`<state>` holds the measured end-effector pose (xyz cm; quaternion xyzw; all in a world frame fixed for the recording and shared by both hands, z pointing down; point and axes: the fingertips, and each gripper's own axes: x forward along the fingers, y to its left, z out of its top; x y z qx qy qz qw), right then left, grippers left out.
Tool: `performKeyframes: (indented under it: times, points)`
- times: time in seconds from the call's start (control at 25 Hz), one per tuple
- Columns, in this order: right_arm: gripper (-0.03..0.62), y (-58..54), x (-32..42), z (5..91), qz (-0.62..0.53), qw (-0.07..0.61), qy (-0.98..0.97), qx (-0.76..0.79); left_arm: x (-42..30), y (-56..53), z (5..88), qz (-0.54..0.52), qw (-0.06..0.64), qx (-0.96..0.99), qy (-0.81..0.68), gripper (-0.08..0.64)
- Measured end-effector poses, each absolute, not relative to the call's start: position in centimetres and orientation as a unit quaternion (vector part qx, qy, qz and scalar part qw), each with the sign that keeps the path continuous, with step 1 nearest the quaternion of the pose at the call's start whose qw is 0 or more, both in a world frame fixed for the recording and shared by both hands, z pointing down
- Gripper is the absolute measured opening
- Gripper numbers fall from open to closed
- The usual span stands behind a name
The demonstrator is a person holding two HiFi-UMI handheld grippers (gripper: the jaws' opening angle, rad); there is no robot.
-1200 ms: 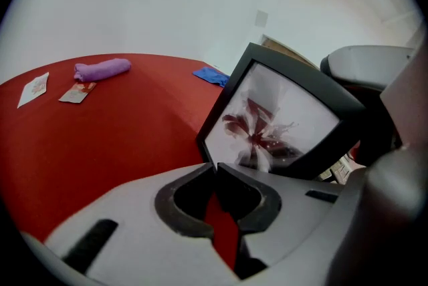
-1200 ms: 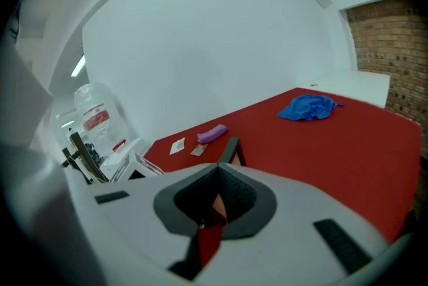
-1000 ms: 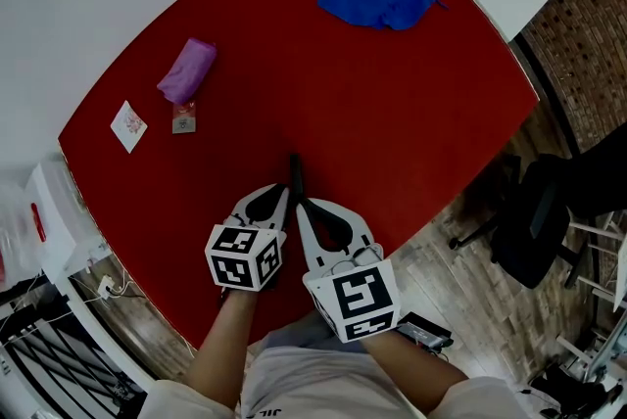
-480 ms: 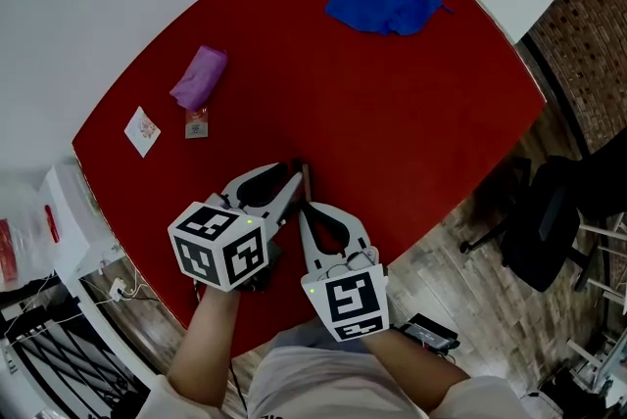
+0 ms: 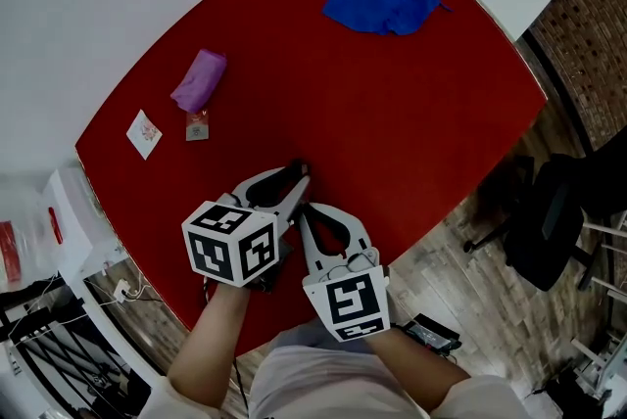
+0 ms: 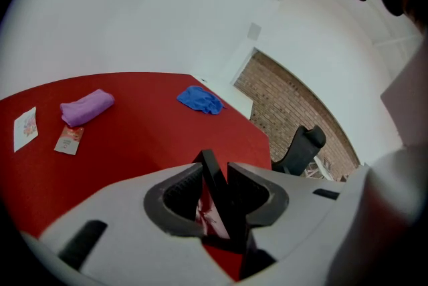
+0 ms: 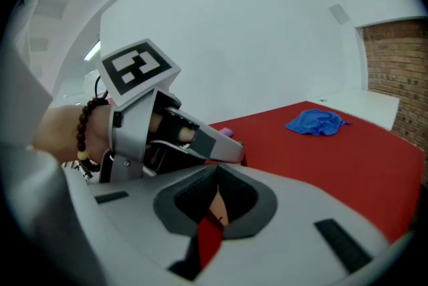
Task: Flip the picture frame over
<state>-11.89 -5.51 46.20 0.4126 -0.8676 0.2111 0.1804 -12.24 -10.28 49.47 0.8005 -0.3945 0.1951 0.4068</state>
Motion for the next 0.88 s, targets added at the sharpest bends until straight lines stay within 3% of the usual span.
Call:
performKeyframes:
  times: [0.16, 0.4, 0.6, 0.88]
  points:
    - [0.006, -4.9, -9.5, 47.1, 0.206, 0.181, -0.855, 0.441, -13.4, -10.3, 49.4, 0.199, 0.401, 0.798, -0.404, 0.118]
    - [0.014, -1.4, -9.9, 53.2, 0.093, 0.289, -0.857, 0.417, -15.1, -10.1, 49.5, 0.202, 0.400, 0.796, -0.408, 0.115]
    - [0.110, -0.5, -12.8, 56.8, 0.026, 0.344, -0.859, 0.378, -15.4, -10.1, 49.5, 0.199, 0.397, 0.798, -0.406, 0.115]
    - [0.090, -2.2, -14.0, 58.9, -0.015, 0.370, -0.853, 0.369, -15.4, -10.0, 49.6, 0.198, 0.396, 0.799, -0.408, 0.115]
